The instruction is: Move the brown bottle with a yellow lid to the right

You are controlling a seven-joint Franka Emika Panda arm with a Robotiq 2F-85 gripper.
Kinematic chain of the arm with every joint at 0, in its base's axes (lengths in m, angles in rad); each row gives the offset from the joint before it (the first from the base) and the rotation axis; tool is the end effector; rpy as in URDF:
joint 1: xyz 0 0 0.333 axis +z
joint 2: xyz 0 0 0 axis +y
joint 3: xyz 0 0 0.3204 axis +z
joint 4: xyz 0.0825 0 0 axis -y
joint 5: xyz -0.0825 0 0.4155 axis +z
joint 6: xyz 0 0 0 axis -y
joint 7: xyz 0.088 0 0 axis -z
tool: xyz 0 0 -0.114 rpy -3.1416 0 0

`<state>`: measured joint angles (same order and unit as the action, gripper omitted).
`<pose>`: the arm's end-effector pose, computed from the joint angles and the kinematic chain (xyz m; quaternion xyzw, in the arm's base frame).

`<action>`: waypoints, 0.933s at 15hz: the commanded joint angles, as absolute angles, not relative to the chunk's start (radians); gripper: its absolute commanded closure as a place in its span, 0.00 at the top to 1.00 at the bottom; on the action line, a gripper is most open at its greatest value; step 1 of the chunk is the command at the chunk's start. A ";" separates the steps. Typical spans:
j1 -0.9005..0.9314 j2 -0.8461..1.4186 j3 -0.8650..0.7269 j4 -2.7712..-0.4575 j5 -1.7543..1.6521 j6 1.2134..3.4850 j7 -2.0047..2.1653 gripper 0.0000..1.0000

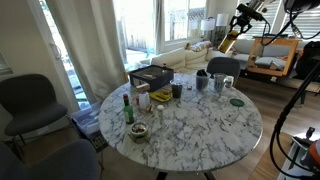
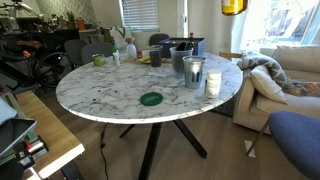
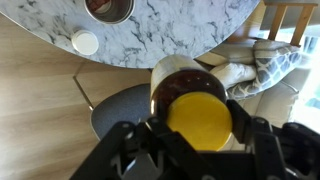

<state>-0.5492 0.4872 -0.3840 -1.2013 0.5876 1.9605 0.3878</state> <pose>0.5358 -0.5384 0.5492 -0.7428 0.6221 -0.1941 0.1534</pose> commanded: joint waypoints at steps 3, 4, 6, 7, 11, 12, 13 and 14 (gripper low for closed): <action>-0.660 0.605 -0.273 -1.081 0.657 2.027 0.388 0.37; -0.617 0.568 -0.312 -1.150 0.623 2.026 0.386 0.37; -0.621 0.580 -0.309 -1.146 0.622 2.026 0.386 0.62; -0.619 0.580 -0.309 -1.147 0.622 2.026 0.386 0.62; -0.682 0.740 -0.214 -1.021 0.659 2.028 0.419 0.37; -0.664 0.798 -0.238 -0.977 0.649 2.041 0.439 0.37; -0.678 0.834 -0.220 -0.948 0.664 2.020 0.442 0.37; -0.673 0.883 -0.223 -0.909 0.646 2.014 0.459 0.37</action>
<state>-0.6508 0.7266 -0.2404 -1.0742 0.6305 2.0303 0.4132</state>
